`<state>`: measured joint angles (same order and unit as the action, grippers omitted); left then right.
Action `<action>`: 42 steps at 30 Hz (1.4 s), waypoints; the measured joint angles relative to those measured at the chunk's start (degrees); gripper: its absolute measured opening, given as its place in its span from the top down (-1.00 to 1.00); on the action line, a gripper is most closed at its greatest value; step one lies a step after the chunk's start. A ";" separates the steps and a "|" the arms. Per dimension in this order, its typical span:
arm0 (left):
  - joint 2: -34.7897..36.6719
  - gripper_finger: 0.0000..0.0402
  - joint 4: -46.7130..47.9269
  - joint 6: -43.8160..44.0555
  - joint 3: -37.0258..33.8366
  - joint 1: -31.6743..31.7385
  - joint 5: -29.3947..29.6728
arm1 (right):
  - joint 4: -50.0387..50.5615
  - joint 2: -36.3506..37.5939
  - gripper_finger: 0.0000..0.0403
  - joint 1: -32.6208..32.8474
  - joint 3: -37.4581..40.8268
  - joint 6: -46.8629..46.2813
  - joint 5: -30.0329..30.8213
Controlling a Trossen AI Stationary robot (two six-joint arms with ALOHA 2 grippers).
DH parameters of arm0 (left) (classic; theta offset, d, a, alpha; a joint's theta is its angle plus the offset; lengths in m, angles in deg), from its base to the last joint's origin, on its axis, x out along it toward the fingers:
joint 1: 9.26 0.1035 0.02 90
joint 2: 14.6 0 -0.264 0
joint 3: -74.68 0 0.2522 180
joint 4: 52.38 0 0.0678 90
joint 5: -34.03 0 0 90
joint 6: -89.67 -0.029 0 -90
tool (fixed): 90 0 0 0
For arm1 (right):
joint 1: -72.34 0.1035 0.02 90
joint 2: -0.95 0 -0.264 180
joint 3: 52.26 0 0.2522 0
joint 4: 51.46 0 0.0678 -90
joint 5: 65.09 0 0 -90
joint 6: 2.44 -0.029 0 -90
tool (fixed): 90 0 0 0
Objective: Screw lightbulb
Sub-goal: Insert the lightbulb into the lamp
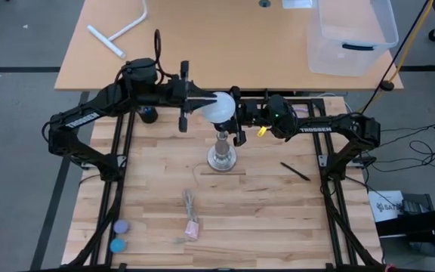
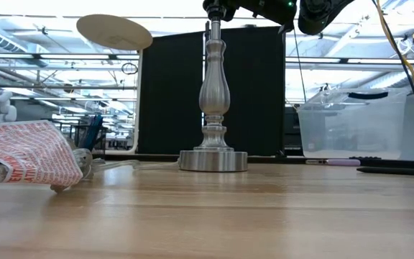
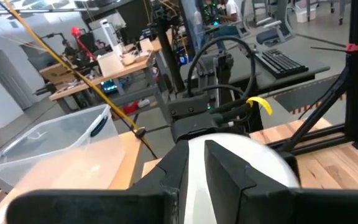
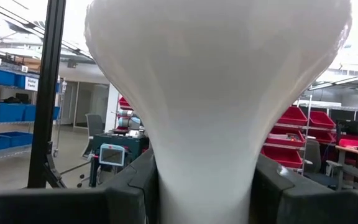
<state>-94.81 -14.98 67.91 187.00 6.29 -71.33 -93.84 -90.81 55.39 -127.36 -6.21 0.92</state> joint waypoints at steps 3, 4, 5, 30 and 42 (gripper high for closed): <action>0.02 0.71 0.88 -0.86 0.00 -0.68 0.00 | 0.09 0.00 0.28 0.01 0.00 0.09 0.00; 0.02 0.71 1.43 -1.21 0.00 -0.79 0.00 | 0.17 0.00 0.28 0.00 0.00 0.09 -0.02; 0.02 0.71 1.76 -1.28 0.00 -0.89 0.01 | 0.17 0.00 0.28 0.00 0.00 0.09 -0.02; -2.60 0.71 1.09 -1.06 0.28 -2.09 7.06 | 0.26 0.04 0.28 0.00 0.00 -1.10 -0.33; -2.93 0.71 2.30 0.25 0.26 -2.58 7.27 | 0.31 0.02 0.25 0.18 0.00 -1.09 -0.29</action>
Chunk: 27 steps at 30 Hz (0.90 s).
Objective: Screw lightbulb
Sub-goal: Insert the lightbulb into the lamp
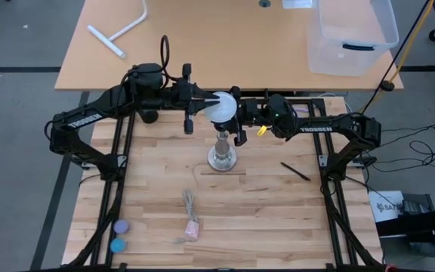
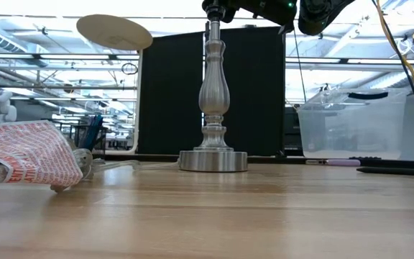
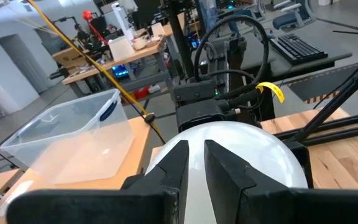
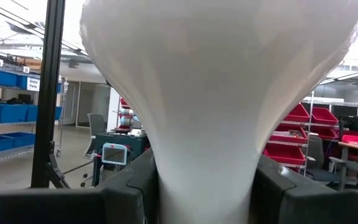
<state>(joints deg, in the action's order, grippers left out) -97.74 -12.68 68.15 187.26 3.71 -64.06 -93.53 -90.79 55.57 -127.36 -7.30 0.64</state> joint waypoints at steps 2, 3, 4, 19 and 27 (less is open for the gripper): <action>0.00 0.71 -0.11 0.02 -0.04 -0.04 0.01 | 0.00 0.02 0.24 0.09 0.00 0.00 -0.03; 0.00 0.71 -0.26 0.02 -0.06 -0.11 0.01 | -0.02 0.02 0.23 0.19 0.00 0.00 0.02; -0.02 0.71 -0.43 0.02 -0.08 -0.24 0.00 | -0.06 0.02 0.22 0.27 0.00 0.04 0.14; -1.60 0.71 -2.15 0.25 -0.08 -0.67 -0.01 | 0.11 0.02 0.21 0.44 0.00 0.35 0.24; -1.97 0.71 -1.65 0.61 -0.08 -0.69 0.16 | 0.38 0.02 0.22 1.08 0.00 1.27 0.45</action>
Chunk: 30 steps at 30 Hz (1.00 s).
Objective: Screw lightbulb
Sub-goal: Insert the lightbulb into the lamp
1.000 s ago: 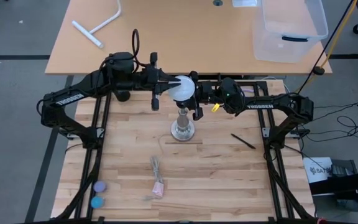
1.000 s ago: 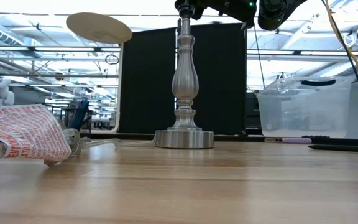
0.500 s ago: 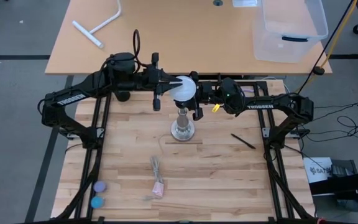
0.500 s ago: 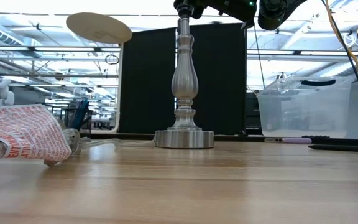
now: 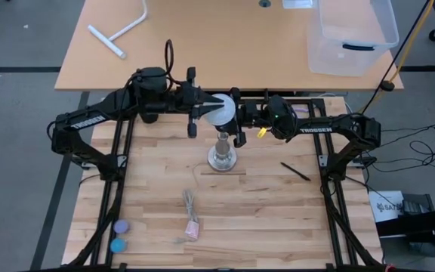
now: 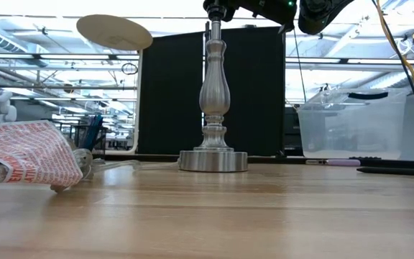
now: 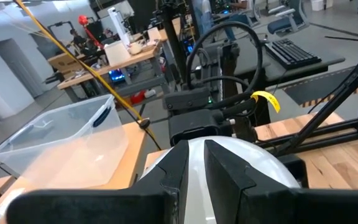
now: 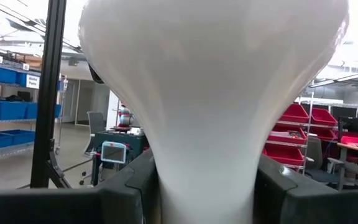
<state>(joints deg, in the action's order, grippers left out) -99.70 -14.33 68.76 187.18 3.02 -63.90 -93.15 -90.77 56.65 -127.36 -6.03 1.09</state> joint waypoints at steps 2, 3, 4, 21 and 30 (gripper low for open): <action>-0.02 0.71 0.00 0.00 0.00 0.02 0.00 | 0.04 0.00 0.22 0.02 0.00 0.00 0.10; -0.02 0.71 -0.02 0.00 0.00 0.02 0.02 | 0.04 0.00 0.22 0.02 0.00 0.00 0.21; -0.02 0.71 -0.01 0.00 0.00 0.04 0.03 | 0.04 0.00 0.22 0.02 0.00 -0.02 0.22; -2.38 0.71 -3.18 1.14 0.09 -0.03 0.30 | 2.09 1.08 0.22 0.56 0.00 -0.02 3.37; -2.39 0.71 -3.15 2.24 0.09 0.02 0.33 | 2.98 1.32 0.22 0.61 0.00 1.21 4.35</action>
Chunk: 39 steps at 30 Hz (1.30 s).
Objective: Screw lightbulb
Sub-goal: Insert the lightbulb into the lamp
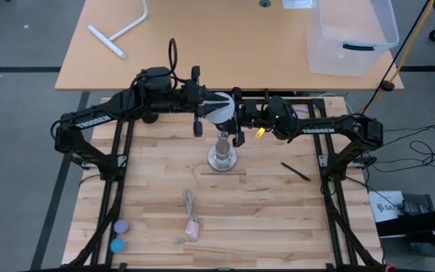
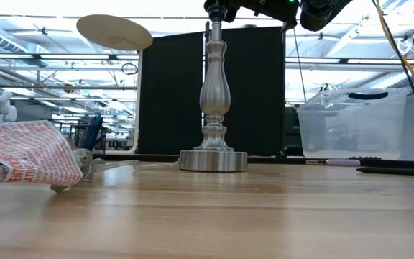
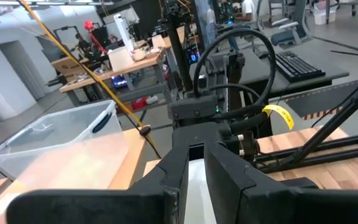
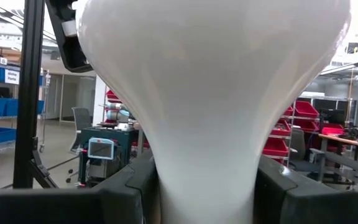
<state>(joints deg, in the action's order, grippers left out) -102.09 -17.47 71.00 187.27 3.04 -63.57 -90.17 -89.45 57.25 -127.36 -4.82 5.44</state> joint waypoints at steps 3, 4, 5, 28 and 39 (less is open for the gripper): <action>-0.18 0.71 0.07 0.23 0.00 0.00 0.00 | 0.62 0.10 0.22 0.00 -0.09 0.15 0.05; -0.29 0.71 0.01 0.25 0.01 -0.01 0.00 | 0.76 0.10 0.22 0.00 -0.09 0.18 0.05; -0.31 0.71 -0.09 0.33 0.02 -0.02 0.00 | 0.79 0.10 0.22 0.00 -0.11 0.23 0.05; -0.87 0.71 -0.66 1.78 0.04 -0.04 0.00 | 9.26 3.45 -0.05 0.50 -0.22 3.05 1.96; -1.02 0.71 -2.06 2.24 -0.09 -0.02 0.06 | 15.45 5.83 -0.06 0.62 -0.20 6.34 4.24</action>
<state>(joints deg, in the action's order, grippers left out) -103.11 -19.53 73.24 187.18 3.01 -63.51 -74.72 -83.63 57.87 -127.56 1.52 9.67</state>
